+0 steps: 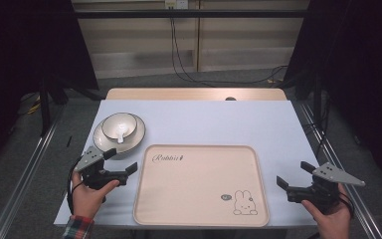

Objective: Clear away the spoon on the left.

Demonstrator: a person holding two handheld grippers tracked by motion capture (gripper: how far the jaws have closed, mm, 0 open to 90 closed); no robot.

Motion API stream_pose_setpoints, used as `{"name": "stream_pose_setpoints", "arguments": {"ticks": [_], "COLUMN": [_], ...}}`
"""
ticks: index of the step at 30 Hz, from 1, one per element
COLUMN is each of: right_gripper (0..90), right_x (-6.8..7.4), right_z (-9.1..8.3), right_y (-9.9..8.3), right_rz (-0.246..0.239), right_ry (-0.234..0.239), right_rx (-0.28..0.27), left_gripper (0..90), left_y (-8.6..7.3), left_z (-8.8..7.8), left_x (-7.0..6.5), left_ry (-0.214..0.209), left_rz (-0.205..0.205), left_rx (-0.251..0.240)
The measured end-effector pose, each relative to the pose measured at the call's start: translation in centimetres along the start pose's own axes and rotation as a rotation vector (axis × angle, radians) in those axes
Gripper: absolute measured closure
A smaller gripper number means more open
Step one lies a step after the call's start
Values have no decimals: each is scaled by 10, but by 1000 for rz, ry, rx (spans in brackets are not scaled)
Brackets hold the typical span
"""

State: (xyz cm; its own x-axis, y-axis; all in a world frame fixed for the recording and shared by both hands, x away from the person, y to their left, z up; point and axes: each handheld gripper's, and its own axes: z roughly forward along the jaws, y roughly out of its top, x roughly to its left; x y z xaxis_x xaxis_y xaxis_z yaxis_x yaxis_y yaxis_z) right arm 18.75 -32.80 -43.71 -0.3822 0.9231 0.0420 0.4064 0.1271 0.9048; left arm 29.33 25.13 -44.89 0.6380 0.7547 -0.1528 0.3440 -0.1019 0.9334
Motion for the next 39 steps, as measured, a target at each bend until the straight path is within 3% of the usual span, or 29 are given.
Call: {"name": "stream_pose_setpoints", "arguments": {"ticks": [4,7,12,16,20,23,29,32,39], "right_gripper": [6,6,13,18,18,18,18,18,18], "right_x": [1,3,6,7,8,7,7,7,6], "right_z": [-1,-1,1,1,1,1,1,1,1], "right_y": [-1,-1,0,1,1,0,0,0,0], "right_rz": [-13,-32,-46,-50,-55,-48,-48,-45,-44], "right_ry": [9,20,33,45,56,45,54,53,48], "right_rx": [0,-3,-1,4,1,3,0,2,1], "left_gripper": [0,10,96,183,281,407,463,486,587], "left_y": [4,8,9,8,7,6,6,6,5], "left_z": [2,5,9,12,14,18,23,26,27], "left_x": [1,4,13,18,21,24,27,27,30], "left_ry": [37,92,173,224,241,253,298,309,308], "left_rz": [-8,19,11,35,48,62,85,80,22], "left_rx": [-17,-20,-29,-12,3,4,12,19,19]}}
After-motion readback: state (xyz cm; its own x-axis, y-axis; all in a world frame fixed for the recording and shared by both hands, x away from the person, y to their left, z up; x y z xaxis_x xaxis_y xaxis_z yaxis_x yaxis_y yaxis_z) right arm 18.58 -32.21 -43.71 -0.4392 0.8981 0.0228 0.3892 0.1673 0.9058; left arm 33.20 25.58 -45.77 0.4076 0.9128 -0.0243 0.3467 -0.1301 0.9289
